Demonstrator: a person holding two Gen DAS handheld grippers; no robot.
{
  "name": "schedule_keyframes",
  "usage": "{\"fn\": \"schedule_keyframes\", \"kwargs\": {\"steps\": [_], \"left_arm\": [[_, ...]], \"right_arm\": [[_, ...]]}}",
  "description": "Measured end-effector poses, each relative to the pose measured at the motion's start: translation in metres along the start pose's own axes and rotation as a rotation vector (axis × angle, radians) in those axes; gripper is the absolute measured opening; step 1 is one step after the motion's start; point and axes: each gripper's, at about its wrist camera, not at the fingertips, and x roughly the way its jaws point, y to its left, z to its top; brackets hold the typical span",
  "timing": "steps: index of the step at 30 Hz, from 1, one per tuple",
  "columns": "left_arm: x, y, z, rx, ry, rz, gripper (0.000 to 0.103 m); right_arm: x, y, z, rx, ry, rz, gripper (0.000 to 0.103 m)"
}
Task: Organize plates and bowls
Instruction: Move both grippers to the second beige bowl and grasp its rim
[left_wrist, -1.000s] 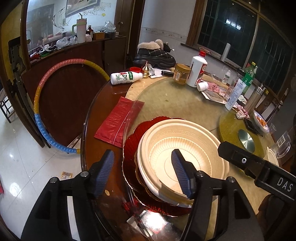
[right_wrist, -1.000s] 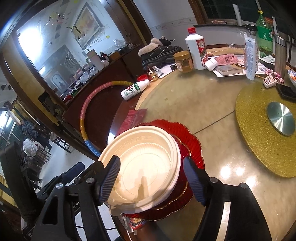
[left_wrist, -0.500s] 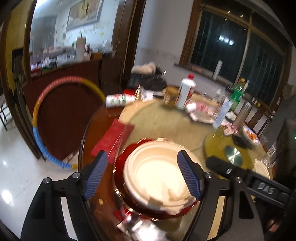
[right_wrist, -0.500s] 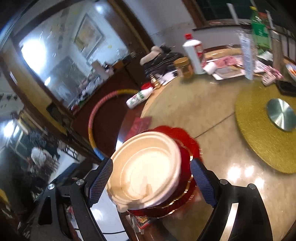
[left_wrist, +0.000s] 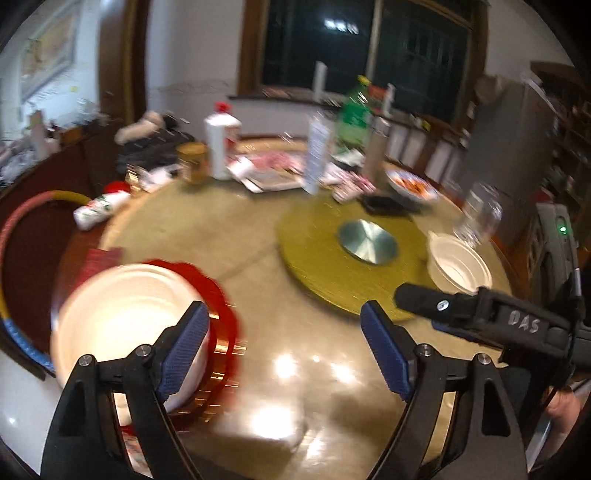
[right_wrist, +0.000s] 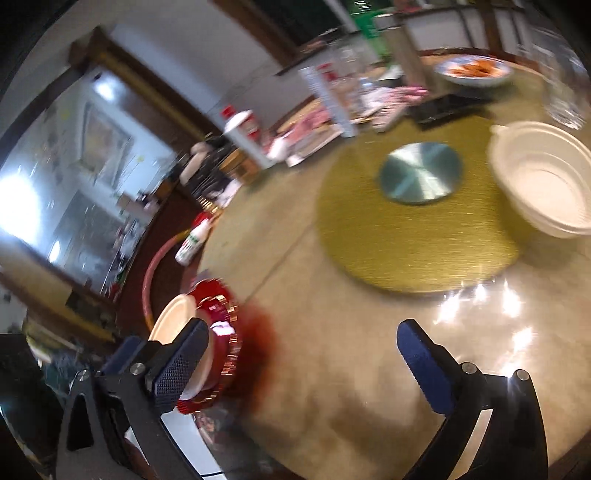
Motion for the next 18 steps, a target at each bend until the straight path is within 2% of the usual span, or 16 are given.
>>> {"fn": "schedule_keyframes", "kwargs": {"steps": [5, 7, 10, 14, 18], "left_arm": [[0.038, -0.040, -0.001, 0.015, 0.123, -0.082, 0.085], [0.052, -0.057, -0.003, 0.029, 0.155, -0.079, 0.085], [0.064, -0.080, -0.001, 0.037, 0.165, -0.118, 0.085], [0.083, -0.103, 0.005, 0.030, 0.201, -0.151, 0.085], [0.103, -0.121, 0.012, -0.001, 0.215, -0.153, 0.085]], "right_arm": [[-0.033, -0.059, 0.006, 0.110, -0.045, -0.058, 0.103], [-0.048, -0.083, 0.008, 0.166, -0.085, -0.091, 0.103], [-0.069, -0.113, 0.012, 0.237, -0.137, -0.144, 0.103], [-0.082, -0.148, 0.024, 0.294, -0.148, -0.176, 0.103], [-0.084, -0.171, 0.035, 0.325, -0.155, -0.171, 0.103]]}}
